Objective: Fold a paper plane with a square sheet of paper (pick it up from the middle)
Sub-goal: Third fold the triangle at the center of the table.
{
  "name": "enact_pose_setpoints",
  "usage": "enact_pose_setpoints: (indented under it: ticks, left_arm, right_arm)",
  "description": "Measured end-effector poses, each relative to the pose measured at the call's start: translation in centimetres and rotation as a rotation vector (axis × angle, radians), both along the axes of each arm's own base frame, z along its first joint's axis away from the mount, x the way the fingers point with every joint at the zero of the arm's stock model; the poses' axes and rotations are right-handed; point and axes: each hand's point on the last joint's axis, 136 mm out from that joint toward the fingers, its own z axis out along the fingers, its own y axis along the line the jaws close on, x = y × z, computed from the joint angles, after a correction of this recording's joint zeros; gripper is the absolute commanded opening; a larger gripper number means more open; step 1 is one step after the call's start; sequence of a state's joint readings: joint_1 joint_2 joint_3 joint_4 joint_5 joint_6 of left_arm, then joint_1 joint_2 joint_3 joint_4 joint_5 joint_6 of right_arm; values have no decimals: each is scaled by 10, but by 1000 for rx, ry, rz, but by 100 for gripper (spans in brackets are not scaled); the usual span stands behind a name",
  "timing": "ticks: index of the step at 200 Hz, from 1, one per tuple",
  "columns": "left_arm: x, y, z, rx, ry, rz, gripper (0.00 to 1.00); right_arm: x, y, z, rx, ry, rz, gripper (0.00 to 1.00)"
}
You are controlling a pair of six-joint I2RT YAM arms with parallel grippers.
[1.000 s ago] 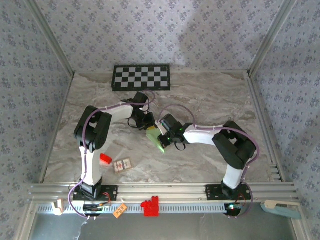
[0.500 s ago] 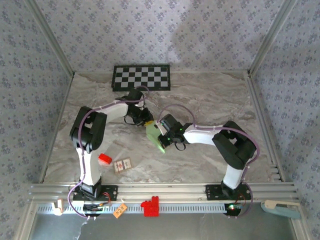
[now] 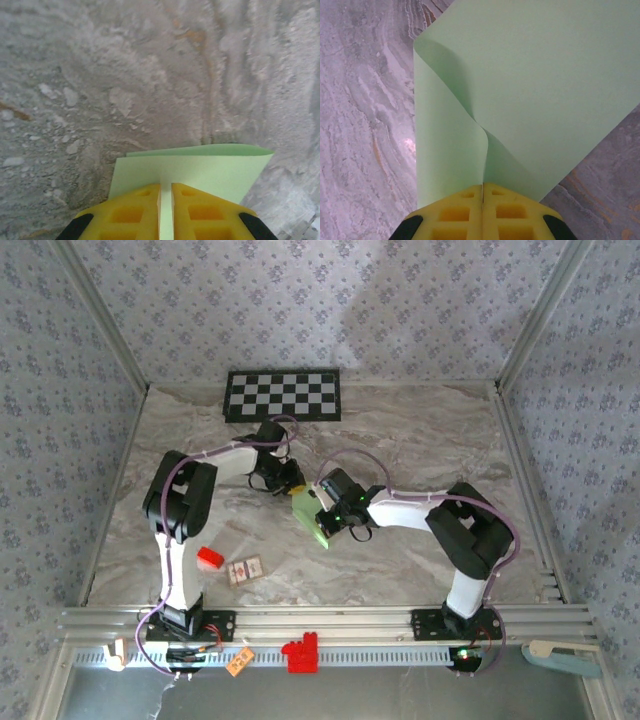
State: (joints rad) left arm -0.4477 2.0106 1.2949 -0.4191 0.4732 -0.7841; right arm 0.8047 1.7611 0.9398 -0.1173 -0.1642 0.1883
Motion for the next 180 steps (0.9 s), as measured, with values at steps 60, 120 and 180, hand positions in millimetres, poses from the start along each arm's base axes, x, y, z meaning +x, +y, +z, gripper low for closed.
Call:
enact_pose_setpoints:
  ticks: [60,120,180]
  left_arm:
    - [-2,-1,-2,2,-1,-12,13]
    - [-2,-1,-2,5,-2,-13,13]
    - [-2,-1,-2,5,-2,-14,13]
  right_arm:
    - [-3,-1,-1,-4,18,-2,2]
    - [-3,-1,0,-8,21,-3,2]
    - [0,2,-2,-12,25,-3,2]
